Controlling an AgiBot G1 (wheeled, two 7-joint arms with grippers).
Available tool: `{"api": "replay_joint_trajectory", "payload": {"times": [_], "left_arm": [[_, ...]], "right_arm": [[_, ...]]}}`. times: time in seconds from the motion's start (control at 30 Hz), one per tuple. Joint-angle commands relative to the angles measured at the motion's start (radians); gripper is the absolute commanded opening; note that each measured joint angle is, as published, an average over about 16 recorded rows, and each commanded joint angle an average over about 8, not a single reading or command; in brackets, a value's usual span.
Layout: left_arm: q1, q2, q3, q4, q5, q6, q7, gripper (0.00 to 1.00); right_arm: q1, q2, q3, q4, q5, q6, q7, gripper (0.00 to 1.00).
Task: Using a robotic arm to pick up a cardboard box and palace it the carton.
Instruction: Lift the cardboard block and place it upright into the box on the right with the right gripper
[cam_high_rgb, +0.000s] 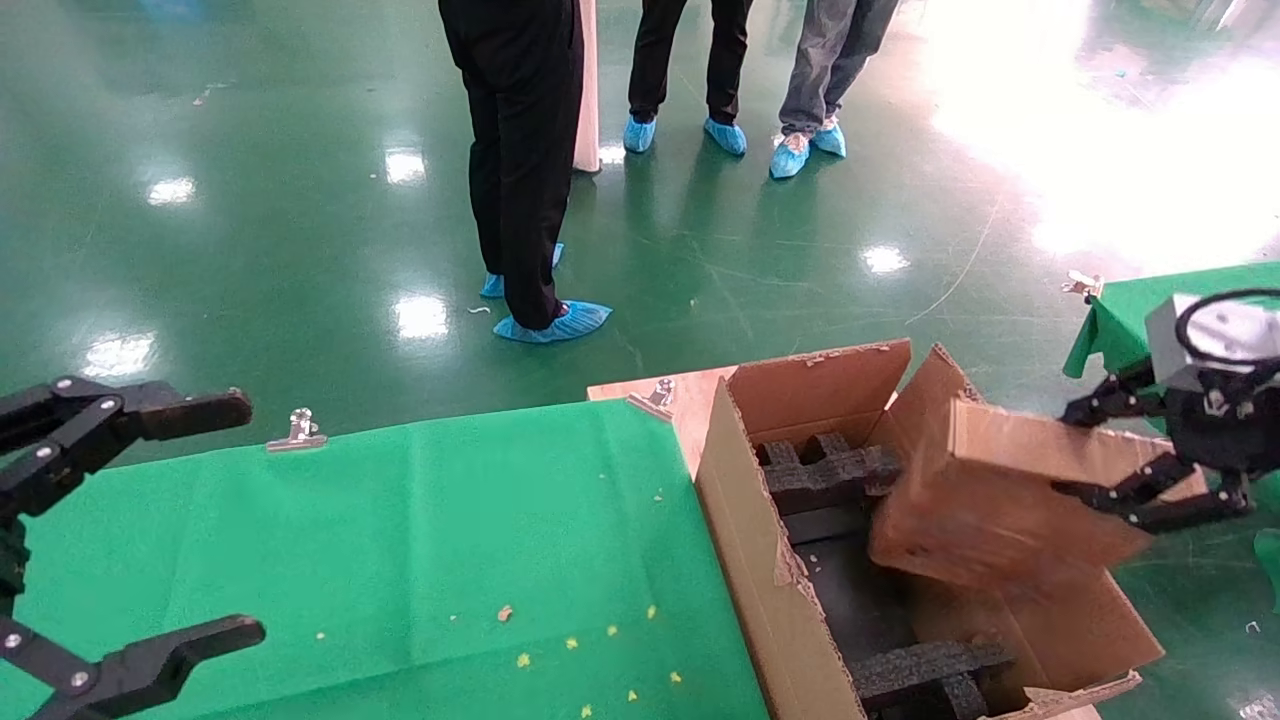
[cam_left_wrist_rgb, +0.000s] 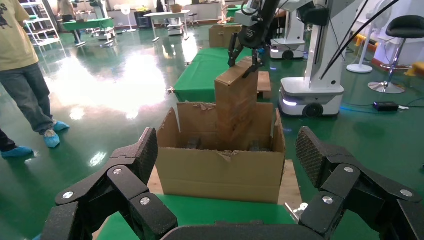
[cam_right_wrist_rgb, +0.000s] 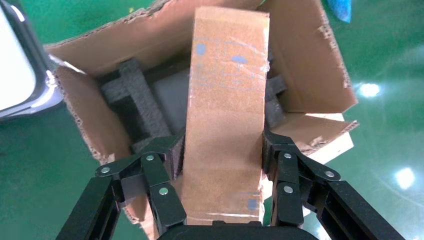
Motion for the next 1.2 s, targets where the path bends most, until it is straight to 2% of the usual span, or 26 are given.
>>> {"api": "replay_joint_trajectory", "payload": {"times": [0.03,0.43,0.57,0.67,0.9,1.2], "left_arm": [[0.0,0.0,0.0,0.0,0.0,0.0,0.0,1.0],[0.0,0.0,0.0,0.0,0.0,0.0,0.0,1.0],[0.0,0.0,0.0,0.0,0.0,0.0,0.0,1.0],[0.0,0.0,0.0,0.001,0.0,0.0,0.0,1.0],[0.0,0.0,0.001,0.001,0.0,0.0,0.0,1.0],[0.0,0.0,0.001,0.001,-0.001,0.0,0.001,1.0]], "right_arm": [[-0.005,0.013,-0.021,-0.011,0.003,0.002,0.013,0.0],[-0.01,0.004,-0.011,-0.007,0.007,0.008,0.015,0.0],[-0.031,0.002,-0.021,-0.026,0.013,0.031,0.076,0.0],[-0.056,-0.006,-0.034,-0.051,0.021,0.06,0.18,0.0],[-0.12,-0.012,-0.058,-0.067,0.046,0.172,0.489,0.0],[-0.18,0.018,-0.099,0.037,0.026,0.367,0.889,0.0]]}}
